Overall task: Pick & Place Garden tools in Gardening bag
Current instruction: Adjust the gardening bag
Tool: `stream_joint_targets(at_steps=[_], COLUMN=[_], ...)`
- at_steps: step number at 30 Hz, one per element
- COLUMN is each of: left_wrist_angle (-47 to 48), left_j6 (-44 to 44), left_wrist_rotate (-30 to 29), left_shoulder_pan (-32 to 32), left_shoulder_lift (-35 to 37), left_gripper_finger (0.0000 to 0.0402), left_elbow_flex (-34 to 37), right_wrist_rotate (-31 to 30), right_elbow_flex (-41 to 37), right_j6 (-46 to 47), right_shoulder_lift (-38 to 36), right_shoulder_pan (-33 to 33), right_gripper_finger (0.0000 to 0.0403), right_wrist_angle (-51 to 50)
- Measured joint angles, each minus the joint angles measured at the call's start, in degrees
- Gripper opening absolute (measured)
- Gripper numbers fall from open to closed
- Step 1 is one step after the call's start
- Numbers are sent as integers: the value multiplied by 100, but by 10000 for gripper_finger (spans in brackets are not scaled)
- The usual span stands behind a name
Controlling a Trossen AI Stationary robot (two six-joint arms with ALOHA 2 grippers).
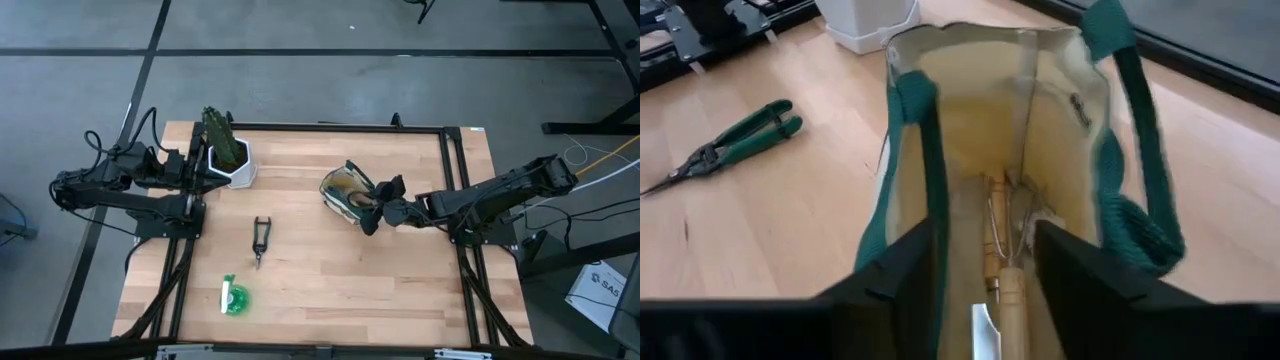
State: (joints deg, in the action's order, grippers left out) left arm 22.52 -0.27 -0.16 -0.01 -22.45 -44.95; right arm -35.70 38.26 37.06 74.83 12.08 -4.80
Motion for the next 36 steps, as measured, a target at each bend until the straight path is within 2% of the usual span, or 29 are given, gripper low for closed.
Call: stream_joint_targets(at_steps=[5, 10, 18, 23, 36], left_wrist_angle=[0, 0, 2, 0, 0], left_j6=[-2, -2, -2, -2, -1], left_wrist_rotate=[-2, -2, -2, 0, -1], left_shoulder_pan=[-2, -2, 0, -2, -2], left_shoulder_lift=[0, 0, 0, 0, 0], left_gripper_finger=[6, 6, 6, 6, 6], left_elbow_flex=[0, 0, 0, 0, 0], right_wrist_rotate=[35, 197, 1260, 1756, 1793], right_elbow_flex=[6, 288, 441, 442, 442], right_j6=[-79, -882, -2355, -2444, -2427], right_shoulder_lift=[0, 68, 129, 129, 129], right_shoulder_pan=[-130, -202, -234, -232, 160], right_gripper_finger=[233, 261, 265, 265, 265], right_wrist_angle=[-7, -253, -282, -229, -269])
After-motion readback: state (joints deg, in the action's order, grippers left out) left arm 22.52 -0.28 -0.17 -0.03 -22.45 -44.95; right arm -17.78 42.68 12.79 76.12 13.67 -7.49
